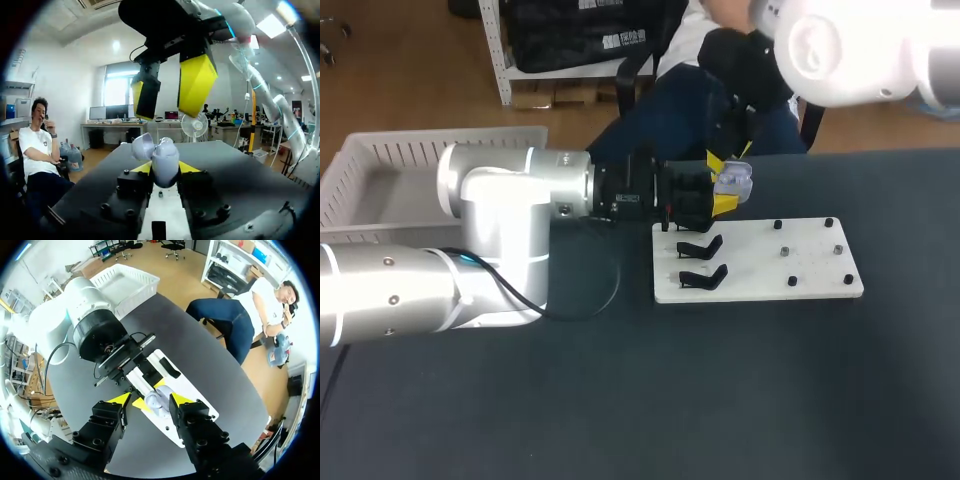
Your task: Pick up each earbud case from the left stands, insert the matching earbuds, close the lid, and place the case in the box.
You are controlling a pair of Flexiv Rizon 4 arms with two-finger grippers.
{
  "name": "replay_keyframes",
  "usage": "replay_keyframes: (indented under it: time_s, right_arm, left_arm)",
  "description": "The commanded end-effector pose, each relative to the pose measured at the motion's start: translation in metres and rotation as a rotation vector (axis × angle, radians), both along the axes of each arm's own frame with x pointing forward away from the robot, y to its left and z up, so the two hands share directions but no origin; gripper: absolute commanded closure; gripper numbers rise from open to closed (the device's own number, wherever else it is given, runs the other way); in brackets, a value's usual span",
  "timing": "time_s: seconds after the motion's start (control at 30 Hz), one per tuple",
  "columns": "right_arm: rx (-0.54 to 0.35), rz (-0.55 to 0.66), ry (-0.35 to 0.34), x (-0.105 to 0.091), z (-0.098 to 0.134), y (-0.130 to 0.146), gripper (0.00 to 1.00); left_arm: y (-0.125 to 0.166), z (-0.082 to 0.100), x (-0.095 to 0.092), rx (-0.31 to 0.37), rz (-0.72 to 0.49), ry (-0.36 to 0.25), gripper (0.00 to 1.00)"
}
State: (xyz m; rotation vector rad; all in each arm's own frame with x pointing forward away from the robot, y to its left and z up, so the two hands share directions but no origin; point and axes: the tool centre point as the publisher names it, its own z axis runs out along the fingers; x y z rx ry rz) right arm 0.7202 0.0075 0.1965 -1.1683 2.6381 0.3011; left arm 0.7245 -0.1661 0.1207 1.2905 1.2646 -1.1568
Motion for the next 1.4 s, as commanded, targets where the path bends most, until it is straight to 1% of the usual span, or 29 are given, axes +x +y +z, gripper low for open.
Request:
replay_keyframes:
  time_s: [0.03, 0.1, 0.13, 0.17, 0.2, 0.27, 0.33, 0.4, 0.57, 0.67, 0.73, 0.77, 0.83, 0.87, 0.9, 1.3, 1.33, 1.4]
  right_arm:
    - [0.009, -0.024, -0.036, 0.000, 0.007, -0.009, 0.50]
    - [0.018, -0.038, -0.042, 0.011, 0.006, -0.013, 0.47]
    - [0.025, -0.047, -0.039, 0.016, 0.004, -0.015, 0.47]
    - [0.031, -0.054, -0.033, 0.022, 0.001, -0.018, 0.50]
    - [0.021, -0.065, -0.032, 0.029, -0.002, -0.020, 0.48]
    - [0.015, -0.072, -0.030, 0.038, -0.007, -0.024, 0.51]
    - [0.010, -0.080, -0.023, 0.046, -0.011, -0.027, 0.51]
    - [0.002, -0.085, -0.014, 0.051, -0.015, -0.027, 0.52]
    - [0.043, -0.117, 0.003, 0.060, -0.023, -0.026, 0.51]
    - [0.056, -0.125, 0.021, 0.062, -0.033, -0.024, 0.51]
    - [0.071, -0.135, 0.014, 0.062, -0.036, -0.024, 0.40]
    - [0.077, -0.136, 0.016, 0.061, -0.038, -0.023, 0.40]
    - [0.076, -0.135, 0.017, 0.059, -0.040, -0.022, 0.43]
    - [0.072, -0.129, 0.021, 0.058, -0.040, -0.021, 0.48]
    - [0.069, -0.128, 0.020, 0.056, -0.040, -0.020, 0.50]
    - [0.076, -0.149, 0.033, 0.037, -0.045, -0.020, 0.50]
    - [0.080, -0.154, 0.033, 0.035, -0.045, -0.020, 0.45]
    - [0.083, -0.158, 0.033, 0.032, -0.044, -0.020, 0.42]
  left_arm:
    - [0.000, -0.001, -0.001, -0.003, 0.003, -0.003, 1.00]
    - [0.000, -0.001, -0.001, -0.003, 0.003, -0.003, 1.00]
    - [0.000, -0.001, -0.001, -0.003, 0.003, -0.003, 1.00]
    - [0.000, -0.001, -0.001, -0.003, 0.003, -0.003, 1.00]
    - [0.000, -0.001, -0.001, -0.003, 0.003, -0.003, 1.00]
    - [0.000, -0.001, -0.001, -0.003, 0.003, -0.003, 1.00]
    - [0.000, -0.001, -0.001, -0.003, 0.003, -0.003, 1.00]
    - [0.000, -0.001, -0.001, -0.003, 0.003, -0.003, 1.00]
    - [0.000, -0.001, -0.001, -0.003, 0.003, -0.003, 1.00]
    - [0.000, -0.001, -0.001, -0.003, 0.003, -0.003, 1.00]
    - [0.000, -0.001, -0.001, -0.003, 0.003, -0.003, 1.00]
    - [0.000, -0.001, -0.001, -0.003, 0.003, -0.003, 1.00]
    - [0.000, -0.001, -0.001, -0.003, 0.003, -0.003, 1.00]
    - [0.000, -0.001, -0.001, -0.003, 0.003, -0.003, 1.00]
    - [0.000, -0.001, -0.001, -0.003, 0.003, -0.003, 1.00]
    - [0.000, -0.001, -0.001, -0.003, 0.003, -0.003, 1.00]
    - [0.000, -0.001, -0.001, -0.003, 0.003, -0.003, 1.00]
    - [0.000, -0.001, -0.001, -0.003, 0.003, -0.003, 1.00]
